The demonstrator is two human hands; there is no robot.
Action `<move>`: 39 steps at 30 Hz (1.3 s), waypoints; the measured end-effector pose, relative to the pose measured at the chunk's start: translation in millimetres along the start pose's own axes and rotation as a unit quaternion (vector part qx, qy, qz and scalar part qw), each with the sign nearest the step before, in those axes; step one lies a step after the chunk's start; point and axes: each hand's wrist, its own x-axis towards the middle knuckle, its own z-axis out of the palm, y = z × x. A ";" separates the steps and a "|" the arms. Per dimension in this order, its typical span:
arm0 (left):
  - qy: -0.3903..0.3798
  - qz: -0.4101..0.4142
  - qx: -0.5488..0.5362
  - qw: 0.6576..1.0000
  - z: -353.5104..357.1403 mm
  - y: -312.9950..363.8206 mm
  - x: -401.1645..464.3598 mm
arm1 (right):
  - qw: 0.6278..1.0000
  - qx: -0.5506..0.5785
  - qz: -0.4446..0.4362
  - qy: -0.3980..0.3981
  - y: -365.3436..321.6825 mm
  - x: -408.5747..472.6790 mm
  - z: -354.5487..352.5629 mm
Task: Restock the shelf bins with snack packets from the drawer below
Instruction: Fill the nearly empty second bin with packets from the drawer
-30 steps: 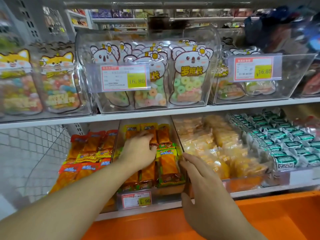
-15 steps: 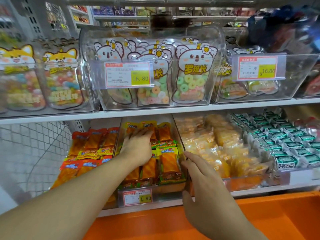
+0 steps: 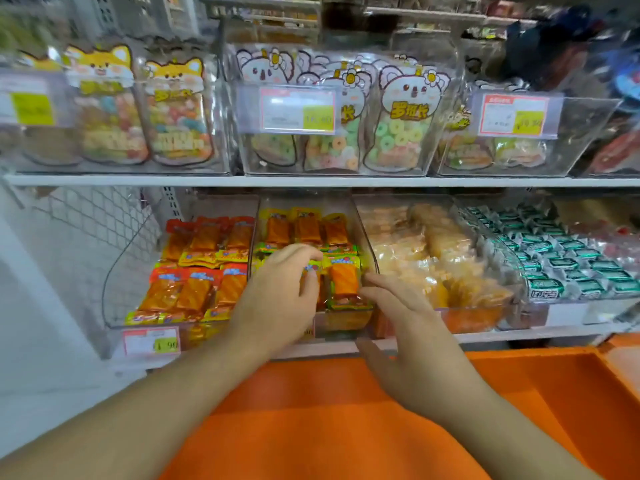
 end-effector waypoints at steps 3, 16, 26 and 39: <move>0.020 0.020 -0.051 0.998 -12.3 9.2 -65.1 | 0.999 0.025 -0.026 -0.012 -21.1 -20.4 5.1; -0.455 -0.230 0.010 0.860 93.8 -122.3 -305.3 | 0.846 -0.073 0.027 -0.527 -9.7 -139.8 192.2; -0.673 -0.183 -0.005 0.717 152.2 -143.7 -331.8 | 0.748 -0.066 0.100 -0.653 51.2 -168.5 264.6; -0.657 -0.232 -0.005 0.717 143.9 -126.0 -324.6 | 0.712 -0.137 0.079 -0.684 39.4 -183.9 268.0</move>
